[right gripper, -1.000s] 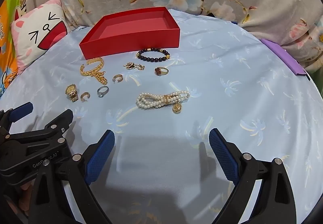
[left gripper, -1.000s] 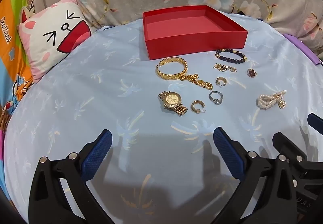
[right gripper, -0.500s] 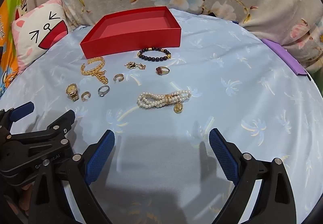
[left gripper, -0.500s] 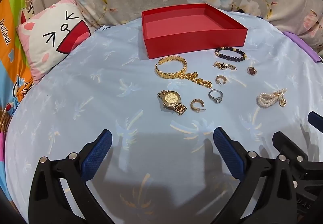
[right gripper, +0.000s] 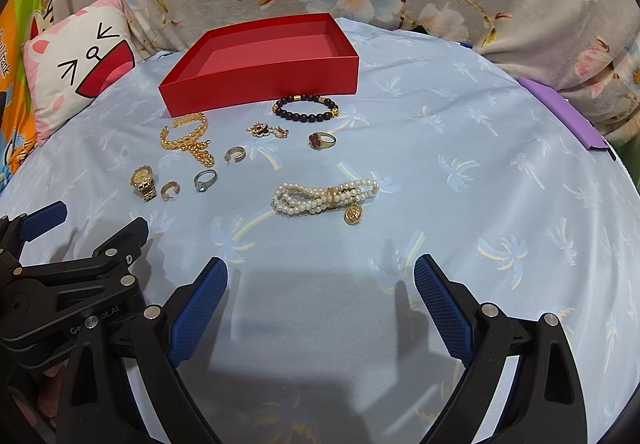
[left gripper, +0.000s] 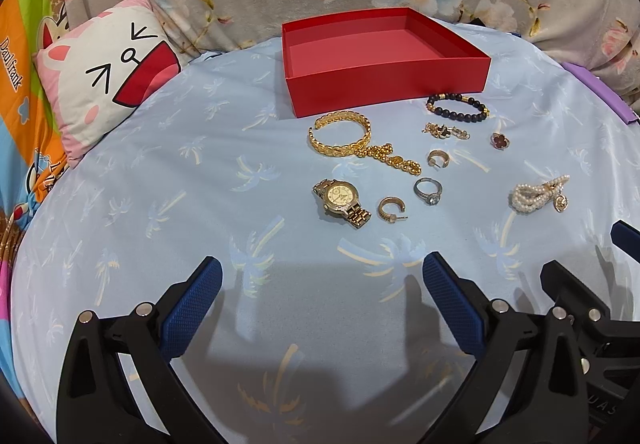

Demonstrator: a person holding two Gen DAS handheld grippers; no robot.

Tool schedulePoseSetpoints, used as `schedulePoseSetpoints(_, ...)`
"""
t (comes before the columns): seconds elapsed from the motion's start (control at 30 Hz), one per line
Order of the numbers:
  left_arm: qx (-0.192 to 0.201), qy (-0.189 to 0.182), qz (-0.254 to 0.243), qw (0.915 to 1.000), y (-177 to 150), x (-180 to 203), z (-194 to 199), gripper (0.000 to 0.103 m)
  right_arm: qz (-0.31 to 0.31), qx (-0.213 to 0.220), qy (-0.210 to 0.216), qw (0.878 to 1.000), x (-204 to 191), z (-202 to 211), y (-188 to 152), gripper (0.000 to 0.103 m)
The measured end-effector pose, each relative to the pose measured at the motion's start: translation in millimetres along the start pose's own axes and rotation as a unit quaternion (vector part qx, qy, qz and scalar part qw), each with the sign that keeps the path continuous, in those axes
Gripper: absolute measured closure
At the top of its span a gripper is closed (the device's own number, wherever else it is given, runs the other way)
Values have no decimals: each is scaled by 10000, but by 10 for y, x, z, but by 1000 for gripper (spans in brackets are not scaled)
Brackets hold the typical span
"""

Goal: Organize jewelry

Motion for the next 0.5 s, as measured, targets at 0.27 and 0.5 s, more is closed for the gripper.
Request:
schedulePoseSetpoints(0.27, 5, 1, 0, 10000, 1, -37, -8, 5, 1, 2, 0, 10000, -1, 1, -1, 10)
schedulePoseSetpoints(0.5, 4, 8, -4, 10000, 2, 2, 0, 5, 2, 4, -1, 10000, -3, -1, -1, 10)
Point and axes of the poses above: each gripper's, at about its wrist camera, not at the fingertips, and z roughly against the way its jaws point, x to its right, y to its top, the point moved 10 cm from there along -z, roughly the way its jaws point, and after that the axes turned 3 degrees about -y, right-handed, at the moved point
